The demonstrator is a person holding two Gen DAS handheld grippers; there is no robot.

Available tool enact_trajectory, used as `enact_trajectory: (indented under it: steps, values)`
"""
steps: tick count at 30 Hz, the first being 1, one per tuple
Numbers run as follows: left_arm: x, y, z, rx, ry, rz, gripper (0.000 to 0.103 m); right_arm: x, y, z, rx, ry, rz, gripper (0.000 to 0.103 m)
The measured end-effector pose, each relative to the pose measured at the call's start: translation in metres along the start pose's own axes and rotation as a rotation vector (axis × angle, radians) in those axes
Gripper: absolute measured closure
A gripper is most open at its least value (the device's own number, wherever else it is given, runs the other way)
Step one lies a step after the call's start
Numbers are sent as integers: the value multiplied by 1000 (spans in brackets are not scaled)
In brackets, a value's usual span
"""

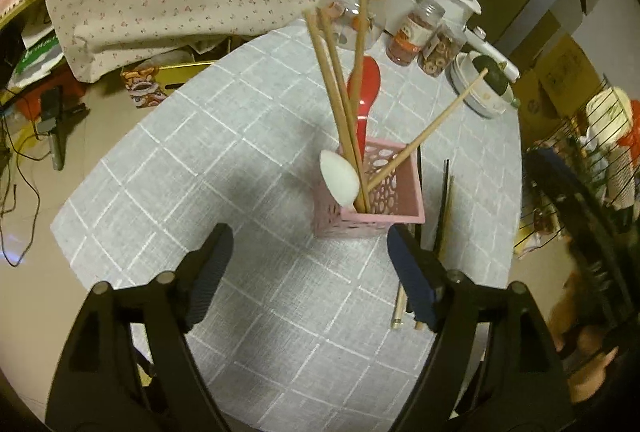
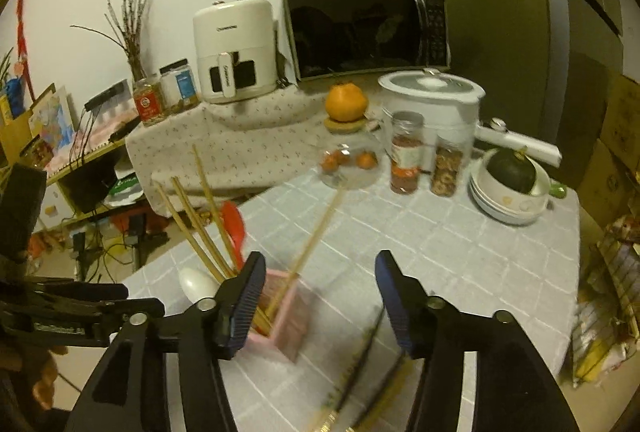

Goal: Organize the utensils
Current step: 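Grasp another wooden chopstick from the table with the right gripper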

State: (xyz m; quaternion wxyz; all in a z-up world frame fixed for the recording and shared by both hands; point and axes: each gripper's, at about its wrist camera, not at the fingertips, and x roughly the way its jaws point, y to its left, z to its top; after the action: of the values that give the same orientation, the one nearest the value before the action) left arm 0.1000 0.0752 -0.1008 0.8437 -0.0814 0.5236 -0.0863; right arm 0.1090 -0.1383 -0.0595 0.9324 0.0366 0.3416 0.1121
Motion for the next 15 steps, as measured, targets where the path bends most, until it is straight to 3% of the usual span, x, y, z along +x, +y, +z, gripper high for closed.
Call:
enact_trajectory:
  steps: [7,15]
  values:
    - [20,-17,-7,28,34,11,21,9,-43,-8,57,157,-128,38]
    - [35,-38,-12,69,80,13,21,60,-85,-38,159,475,-167,37]
